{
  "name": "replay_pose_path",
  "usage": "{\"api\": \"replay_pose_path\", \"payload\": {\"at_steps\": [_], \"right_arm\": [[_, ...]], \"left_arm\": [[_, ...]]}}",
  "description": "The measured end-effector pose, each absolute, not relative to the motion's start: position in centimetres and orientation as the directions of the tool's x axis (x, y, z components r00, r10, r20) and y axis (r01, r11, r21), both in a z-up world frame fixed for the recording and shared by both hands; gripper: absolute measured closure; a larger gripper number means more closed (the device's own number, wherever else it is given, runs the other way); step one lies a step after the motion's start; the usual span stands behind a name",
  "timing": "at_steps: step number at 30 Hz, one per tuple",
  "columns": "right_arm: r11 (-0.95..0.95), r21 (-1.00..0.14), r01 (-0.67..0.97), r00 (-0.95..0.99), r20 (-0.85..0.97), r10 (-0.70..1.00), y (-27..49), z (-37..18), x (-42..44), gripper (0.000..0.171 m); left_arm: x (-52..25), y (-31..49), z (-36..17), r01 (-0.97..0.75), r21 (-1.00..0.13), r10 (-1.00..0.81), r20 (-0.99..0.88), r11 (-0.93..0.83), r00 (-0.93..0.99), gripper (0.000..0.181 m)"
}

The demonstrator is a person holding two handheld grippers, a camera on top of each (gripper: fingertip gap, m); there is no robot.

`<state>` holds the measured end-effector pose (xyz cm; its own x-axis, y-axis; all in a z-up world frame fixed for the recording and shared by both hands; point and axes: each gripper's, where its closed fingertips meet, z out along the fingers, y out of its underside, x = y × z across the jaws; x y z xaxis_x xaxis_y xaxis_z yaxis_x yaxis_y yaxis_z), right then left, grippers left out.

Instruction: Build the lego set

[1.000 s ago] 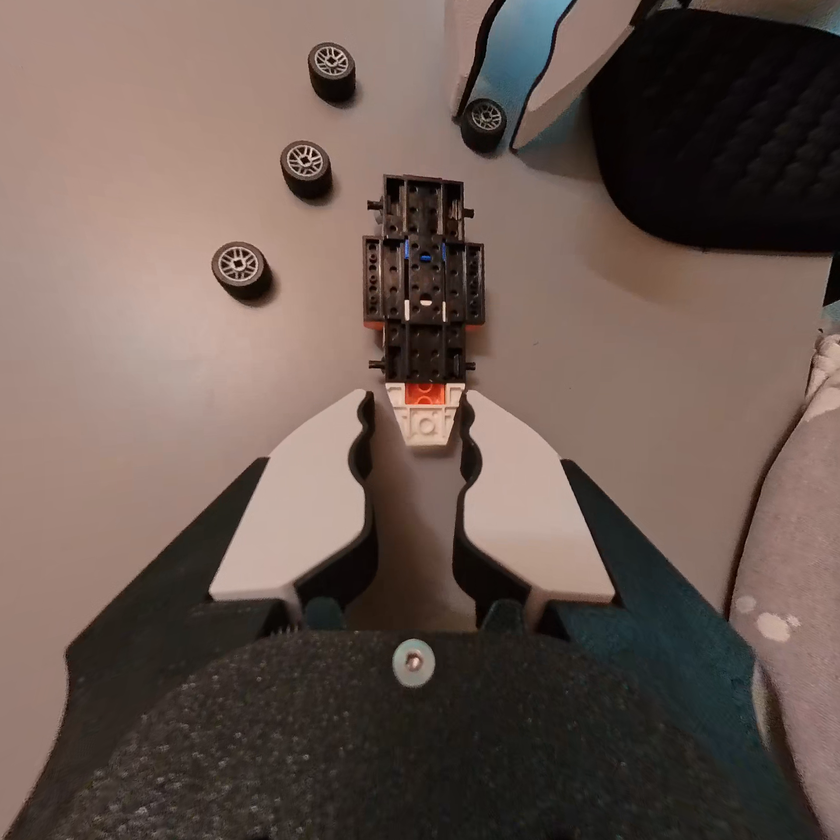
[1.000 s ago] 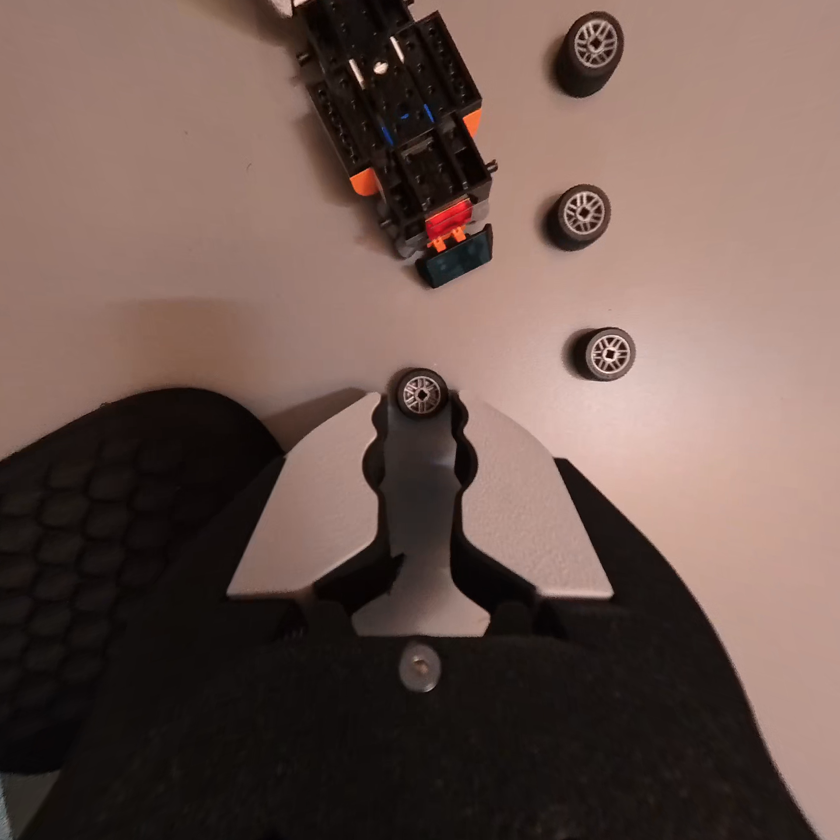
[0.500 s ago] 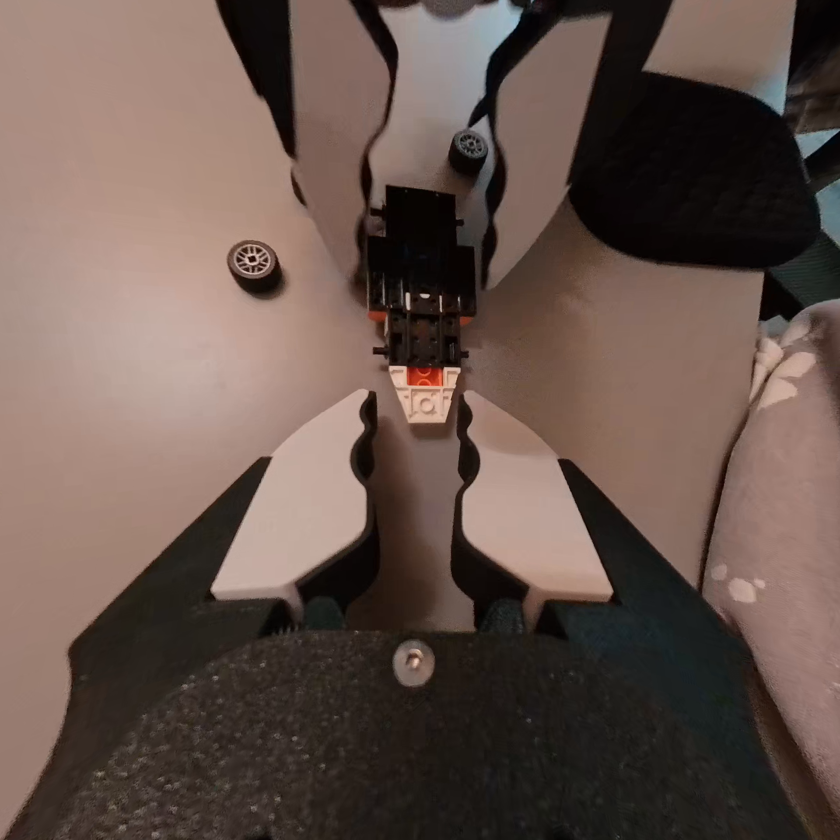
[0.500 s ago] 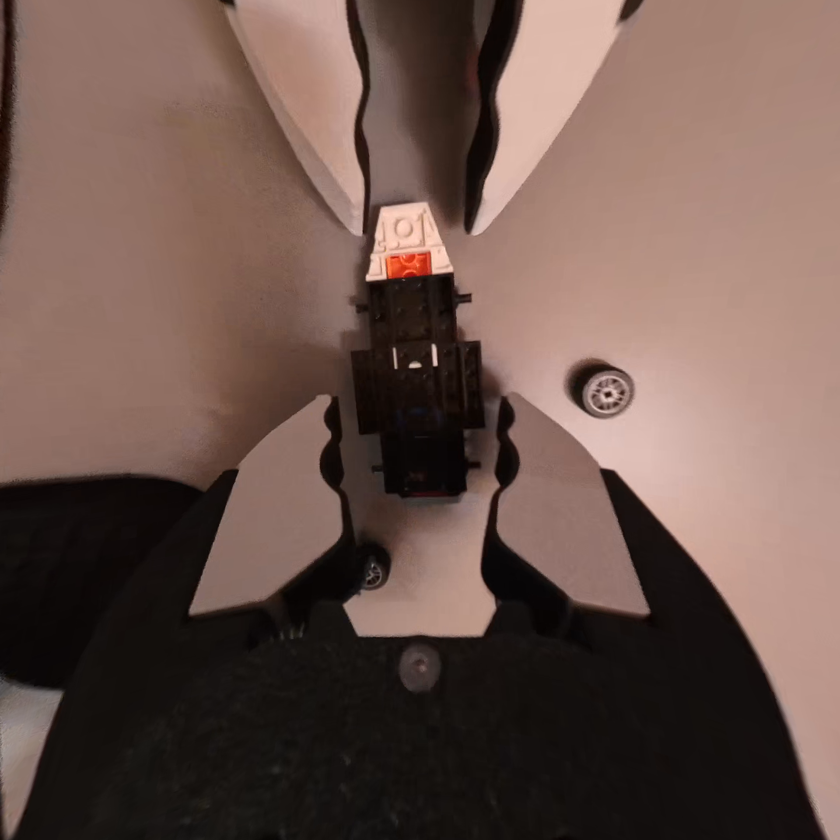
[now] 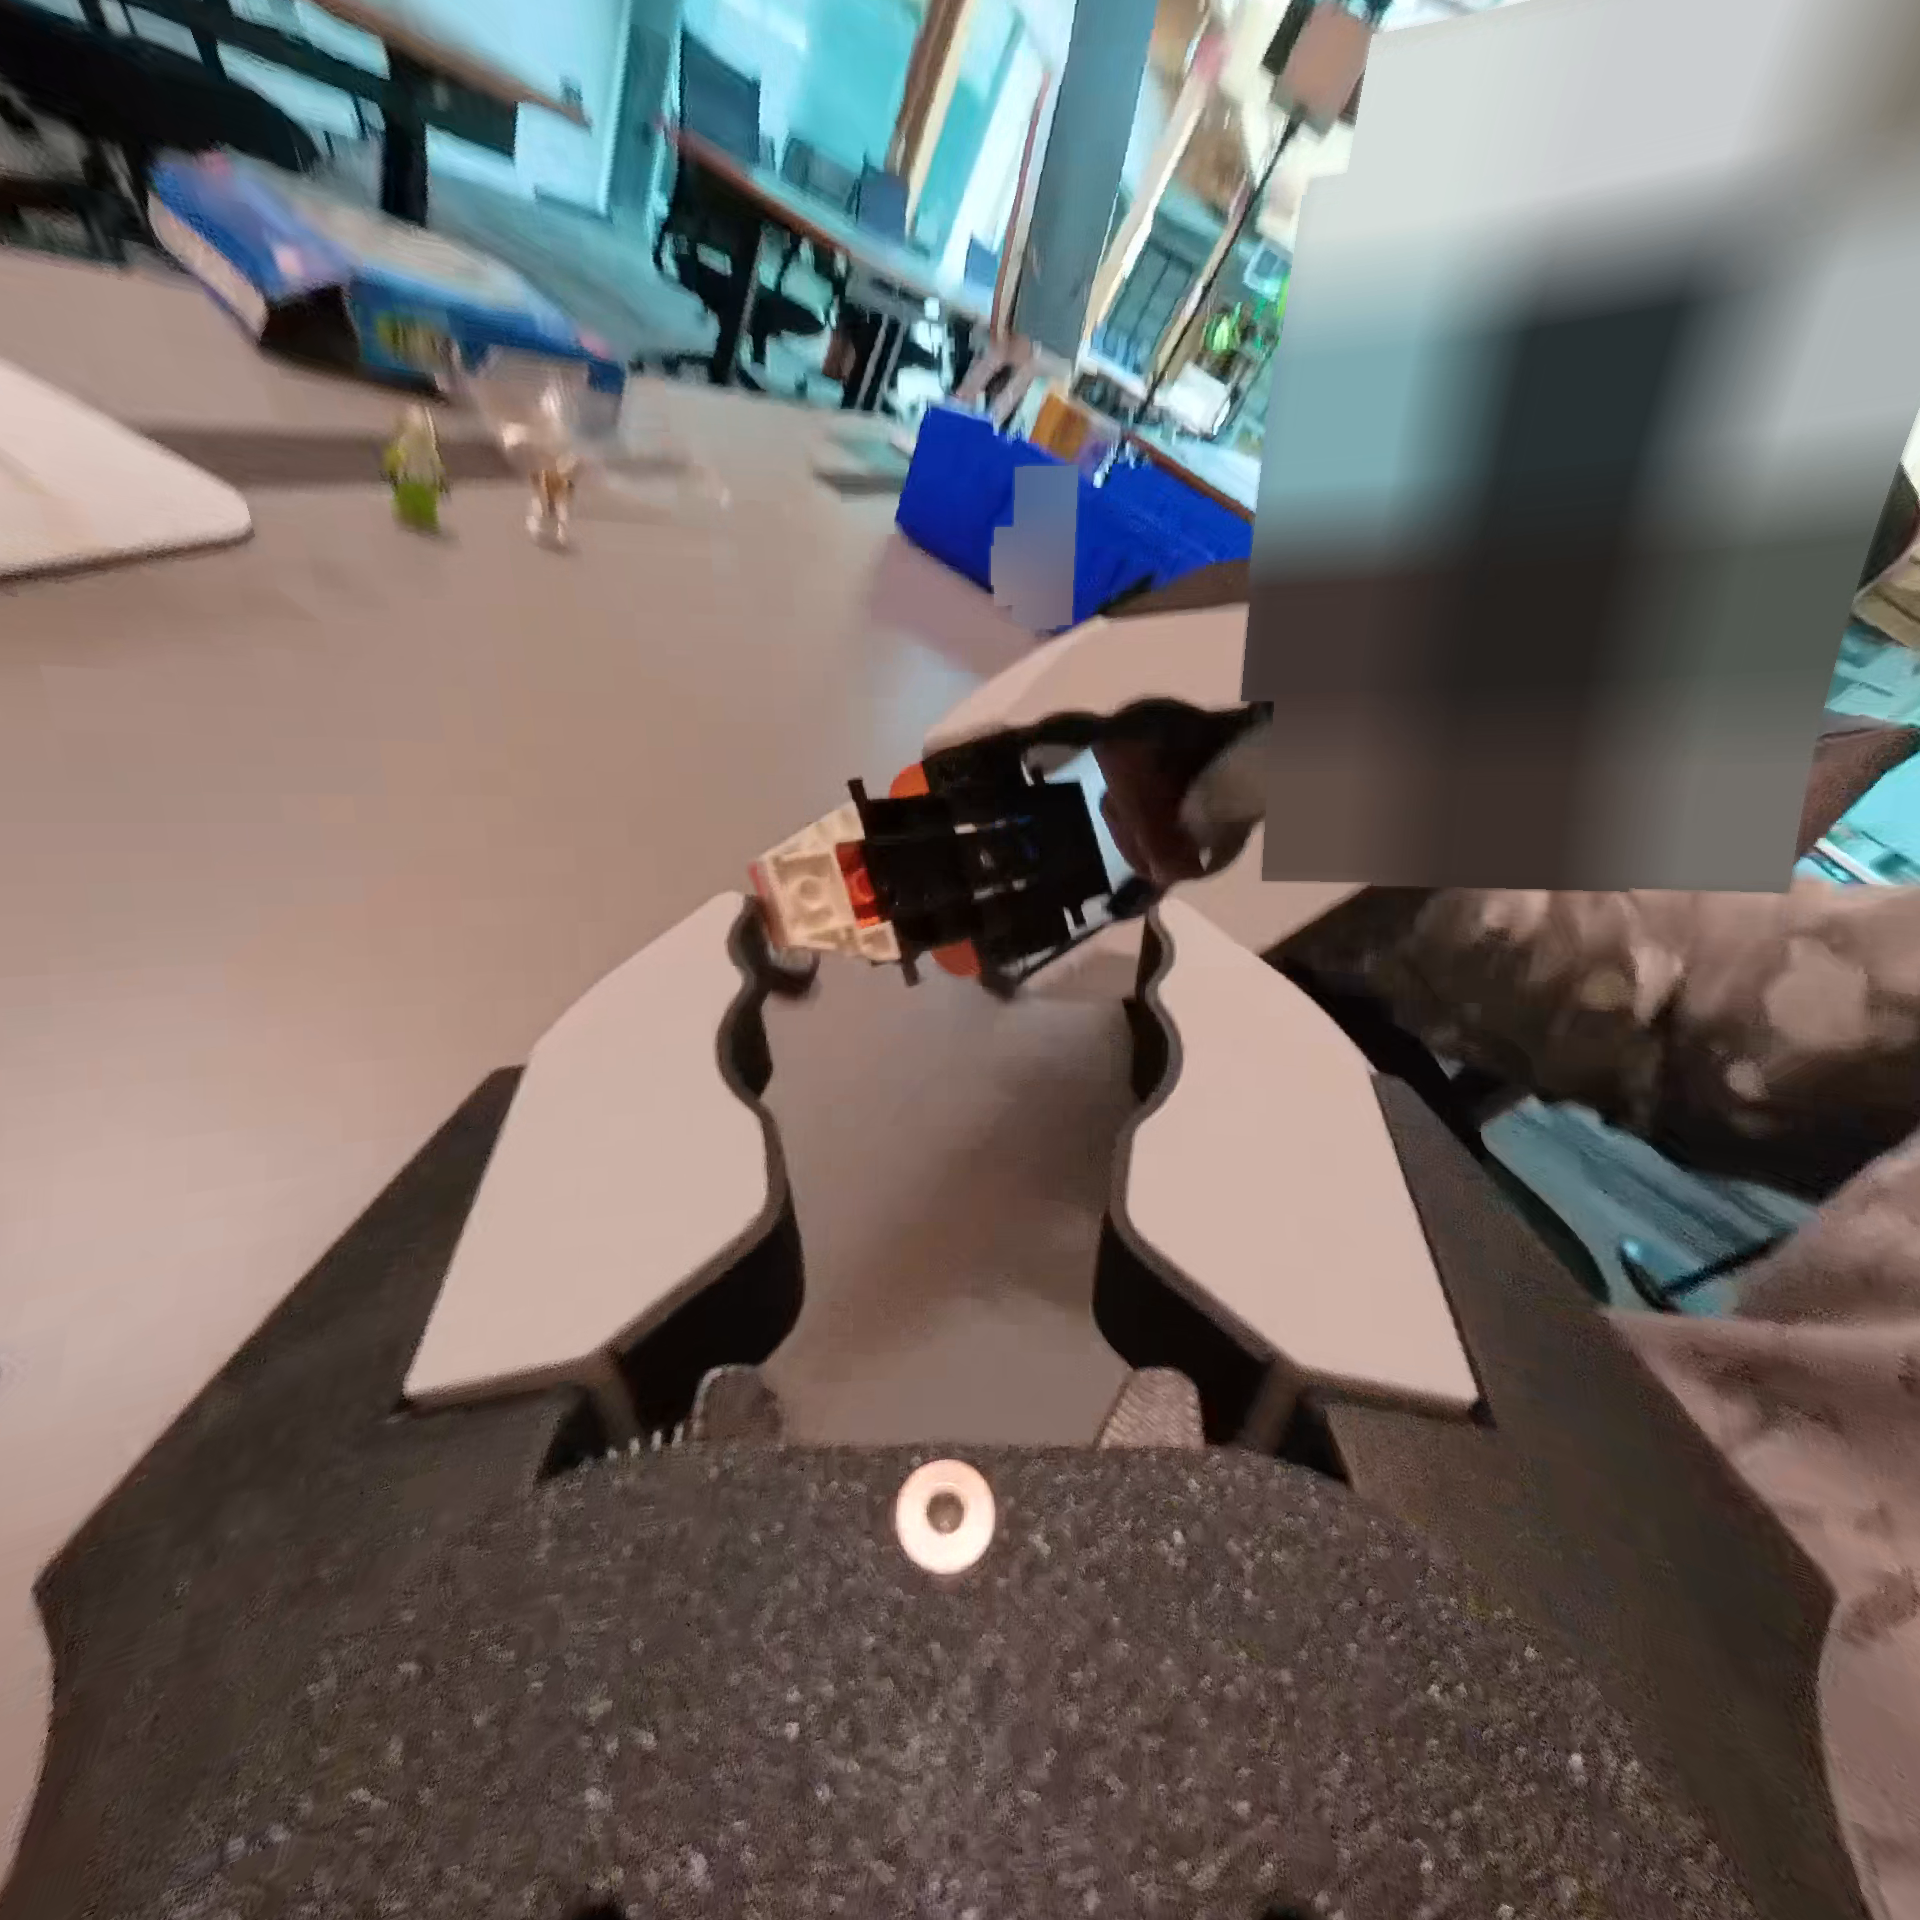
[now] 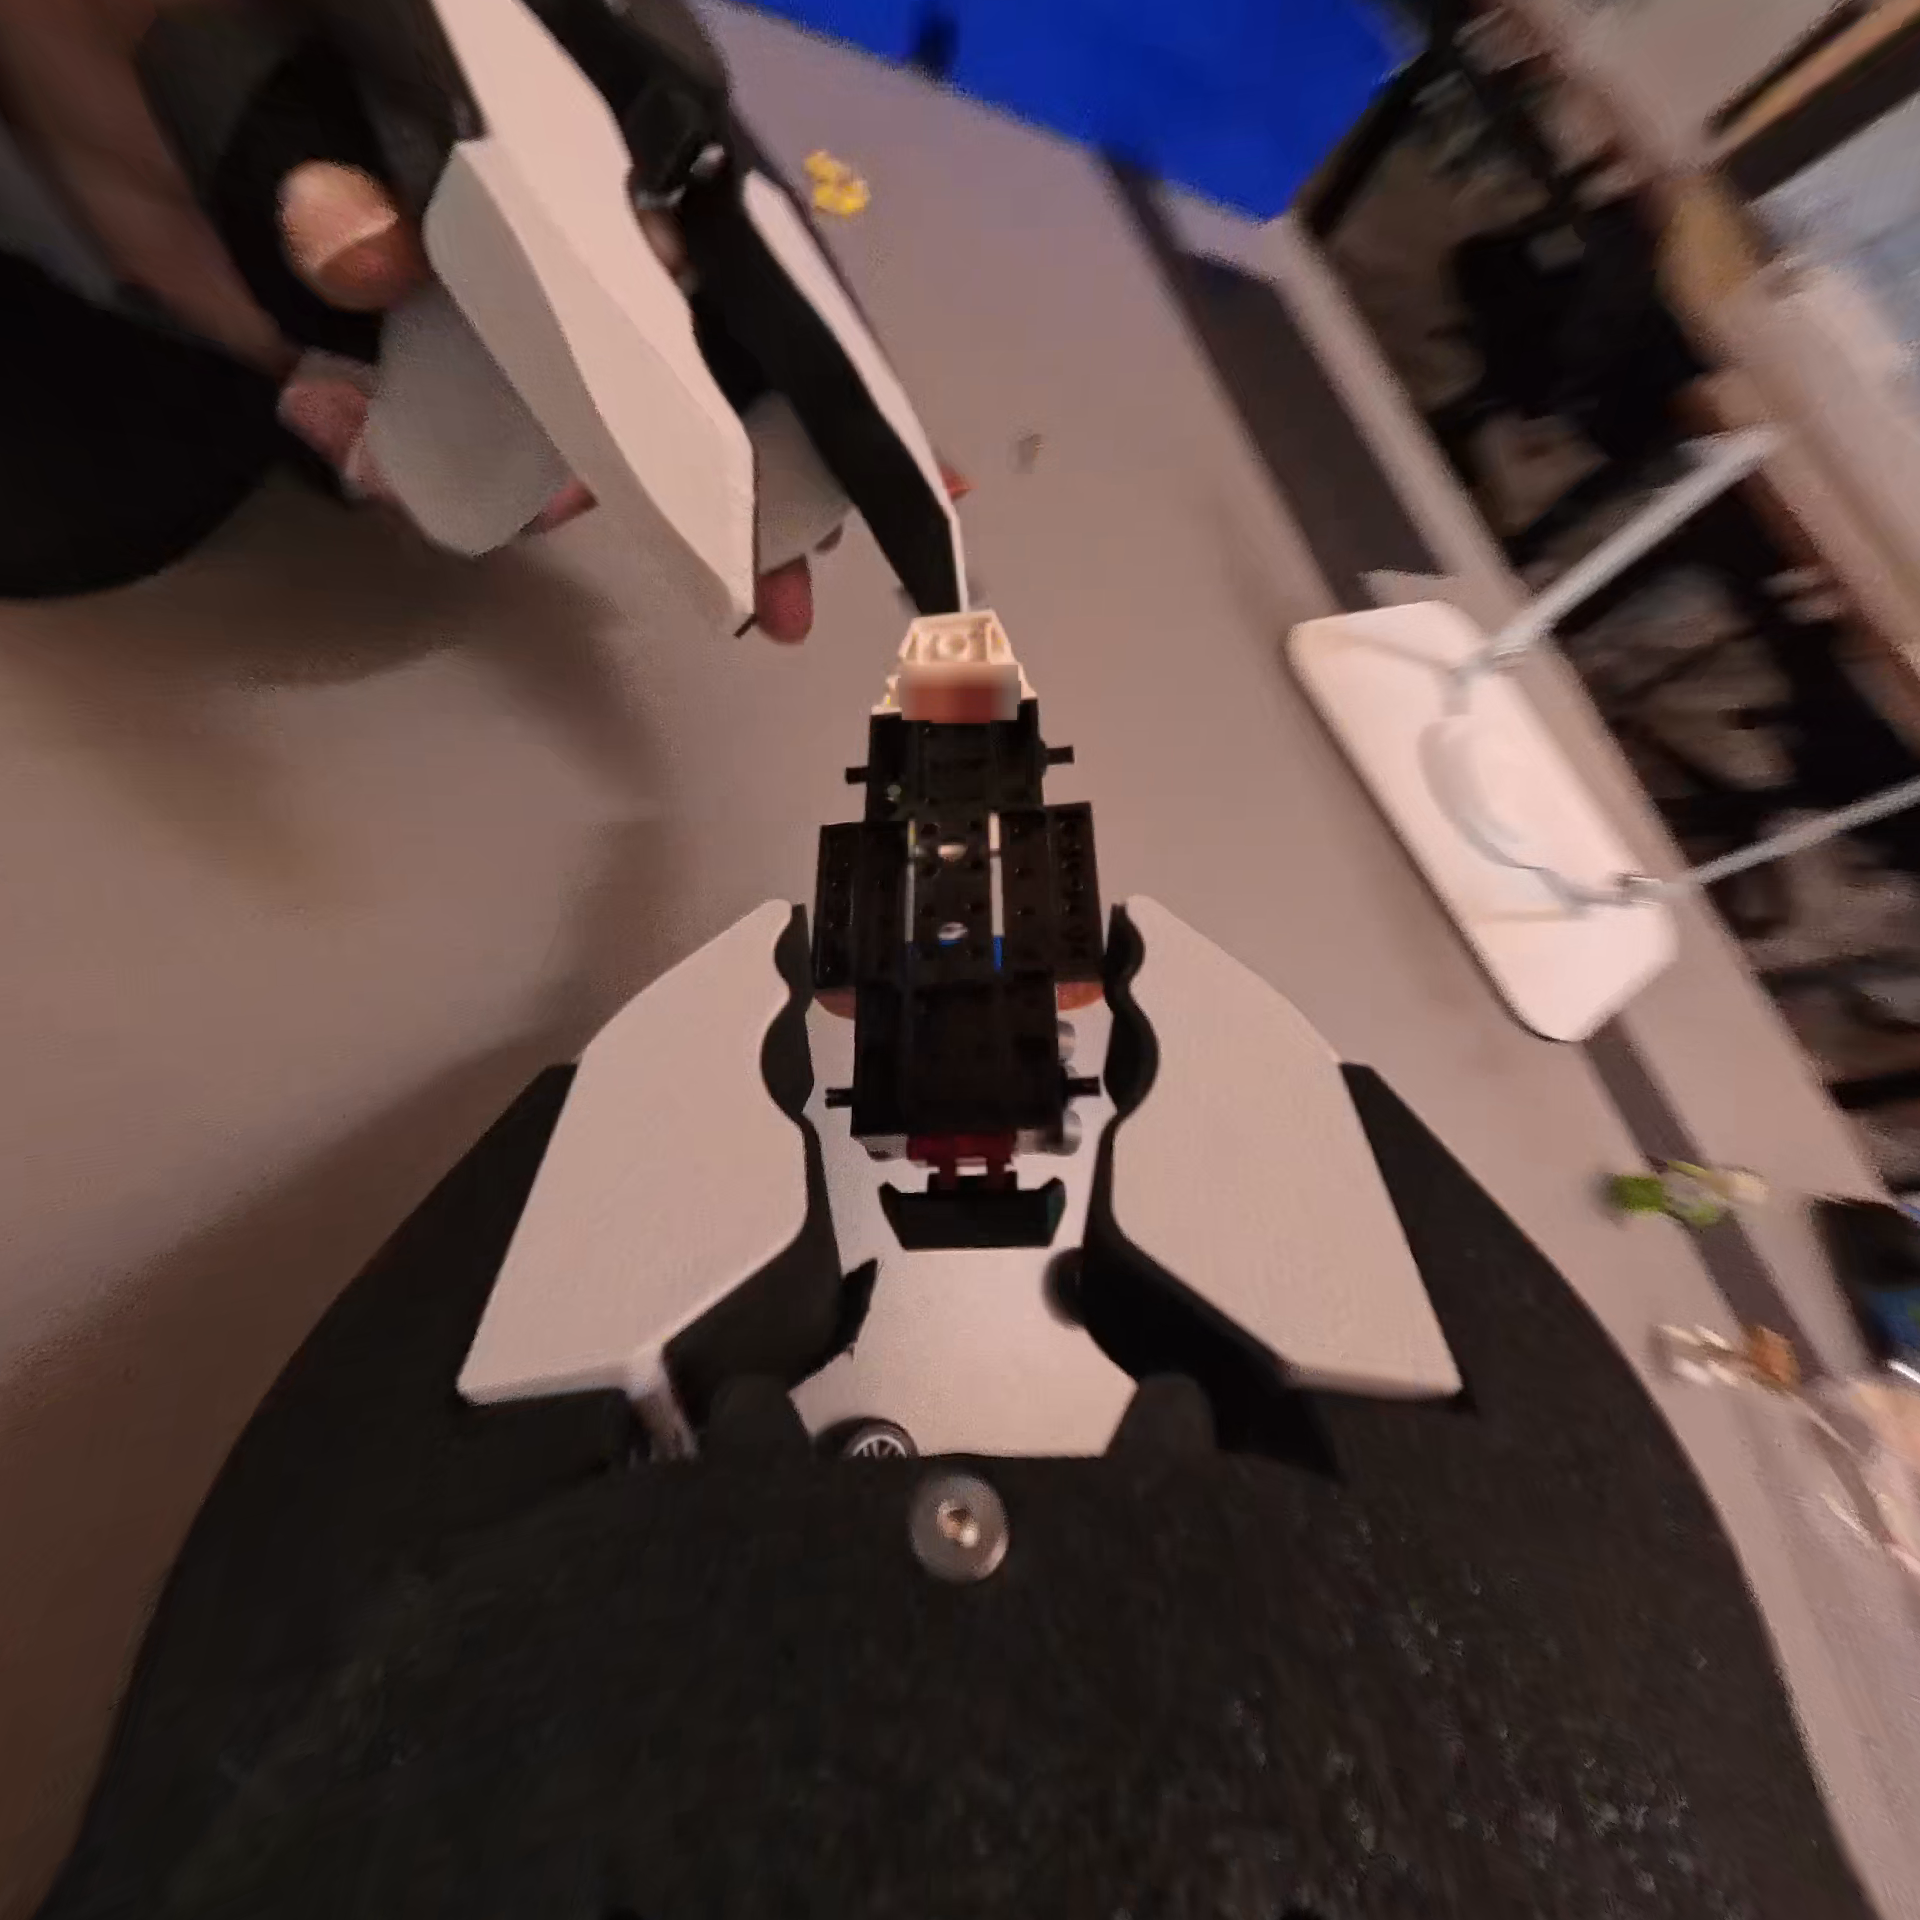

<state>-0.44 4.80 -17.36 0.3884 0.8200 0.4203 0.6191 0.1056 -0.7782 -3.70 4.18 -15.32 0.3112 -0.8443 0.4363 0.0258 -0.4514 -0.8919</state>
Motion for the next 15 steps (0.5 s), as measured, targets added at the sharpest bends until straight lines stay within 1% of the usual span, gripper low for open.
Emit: {"api": "replay_pose_path", "payload": {"at_steps": [2,3,5,7,10,11,13,15], "right_arm": [[0.141,-0.789,0.598,0.458,0.480,0.748,4.4,-16.2,-0.3,0.117],[0.155,-0.796,0.585,0.477,0.492,0.728,4.2,-15.7,-0.3,0.117],[0.187,-0.820,0.541,0.504,0.494,0.708,3.6,-14.6,-0.2,0.117],[0.197,-0.833,0.516,0.500,0.480,0.721,3.2,-14.3,-0.2,0.117],[0.215,-0.865,0.454,0.496,0.446,0.745,2.9,-13.9,-0.7,0.117],[0.228,-0.871,0.435,0.493,0.442,0.750,2.7,-13.6,-0.9,0.121],[0.263,-0.873,0.411,0.481,0.453,0.751,2.5,-13.0,-1.2,0.124],[0.254,-0.877,0.407,0.478,0.442,0.759,2.7,-13.0,-1.3,0.124]], "left_arm": [[-3.2,4.4,-14.7,0.026,-0.922,-0.865,0.373,-0.387,0.337,0.115],[-3.1,4.6,-14.8,0.009,-0.929,-0.867,0.349,-0.370,0.357,0.123],[-3.2,4.9,-14.5,0.023,-0.930,-0.865,0.349,-0.366,0.361,0.121],[-3.1,4.5,-14.5,0.045,-0.911,-0.860,0.402,-0.410,0.313,0.118],[-2.6,3.5,-15.1,0.057,-0.851,-0.830,0.523,-0.523,0.193,0.116],[-2.4,3.2,-15.0,0.070,-0.834,-0.820,0.550,-0.547,0.159,0.113],[-2.5,3.3,-14.9,0.108,-0.811,-0.801,0.584,-0.575,0.128,0.117],[-3.0,3.9,-14.6,0.156,-0.769,-0.765,0.636,-0.620,0.097,0.126]]}}
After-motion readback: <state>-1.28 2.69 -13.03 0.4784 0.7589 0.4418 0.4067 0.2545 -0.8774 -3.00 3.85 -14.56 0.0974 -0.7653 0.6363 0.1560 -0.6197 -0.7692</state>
